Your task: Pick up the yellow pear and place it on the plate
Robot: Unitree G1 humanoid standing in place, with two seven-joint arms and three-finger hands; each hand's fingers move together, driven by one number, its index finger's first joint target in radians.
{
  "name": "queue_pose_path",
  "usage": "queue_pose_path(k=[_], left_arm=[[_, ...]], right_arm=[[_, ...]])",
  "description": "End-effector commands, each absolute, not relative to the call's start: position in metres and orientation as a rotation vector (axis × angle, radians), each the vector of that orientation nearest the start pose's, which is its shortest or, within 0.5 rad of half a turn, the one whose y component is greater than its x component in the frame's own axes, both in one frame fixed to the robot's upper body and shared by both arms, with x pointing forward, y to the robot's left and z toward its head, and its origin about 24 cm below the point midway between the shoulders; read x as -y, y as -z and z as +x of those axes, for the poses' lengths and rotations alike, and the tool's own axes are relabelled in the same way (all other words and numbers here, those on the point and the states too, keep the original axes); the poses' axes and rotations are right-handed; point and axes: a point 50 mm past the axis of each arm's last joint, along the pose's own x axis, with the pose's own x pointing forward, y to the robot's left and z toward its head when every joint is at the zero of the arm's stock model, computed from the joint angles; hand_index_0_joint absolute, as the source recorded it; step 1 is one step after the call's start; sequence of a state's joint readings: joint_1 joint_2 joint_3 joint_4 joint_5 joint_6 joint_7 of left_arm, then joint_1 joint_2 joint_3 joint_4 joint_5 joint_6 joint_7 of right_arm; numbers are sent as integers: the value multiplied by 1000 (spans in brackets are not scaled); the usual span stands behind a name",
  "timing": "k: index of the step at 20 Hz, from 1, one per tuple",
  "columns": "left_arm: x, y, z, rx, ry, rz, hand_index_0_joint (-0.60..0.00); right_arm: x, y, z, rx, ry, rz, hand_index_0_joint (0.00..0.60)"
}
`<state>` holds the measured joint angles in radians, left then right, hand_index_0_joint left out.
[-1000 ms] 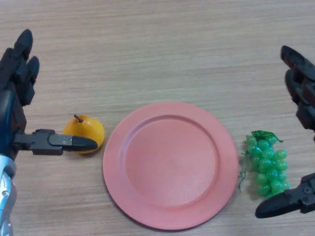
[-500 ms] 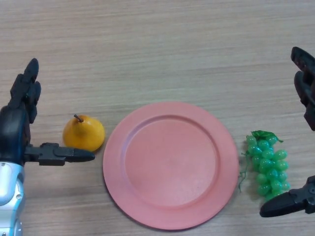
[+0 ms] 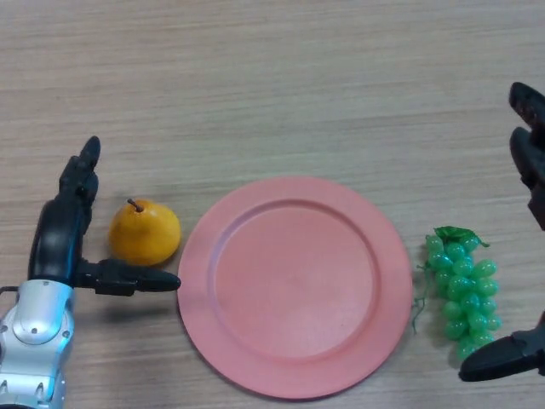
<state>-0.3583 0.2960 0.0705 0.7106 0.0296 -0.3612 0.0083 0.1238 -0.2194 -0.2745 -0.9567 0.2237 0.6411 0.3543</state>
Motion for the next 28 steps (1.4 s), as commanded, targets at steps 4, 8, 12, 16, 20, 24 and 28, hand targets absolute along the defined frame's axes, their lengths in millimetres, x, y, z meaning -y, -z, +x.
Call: queue_pose_path(k=[4,8,12,16,20,24,28], left_arm=[[-224,-64,327,245,-65,274,0],[-219,-63,334,246,-51,262,0],[-218,-59,333,240,-43,243,-501],[-219,-56,334,226,-18,311,-600],[-233,-68,335,250,-78,184,-600],[-222,-94,331,392,-81,315,-600],[-169,-106,314,408,150,267,-600]], right_arm=[[190,-200,170,334,-242,-143,0],[193,-201,168,310,-231,-128,0],[194,-203,168,311,-221,-134,0],[193,-204,168,310,-213,-142,0],[189,-205,169,338,-216,-153,0],[191,-207,168,348,-217,-143,0],[193,-208,168,357,-220,-145,0]])
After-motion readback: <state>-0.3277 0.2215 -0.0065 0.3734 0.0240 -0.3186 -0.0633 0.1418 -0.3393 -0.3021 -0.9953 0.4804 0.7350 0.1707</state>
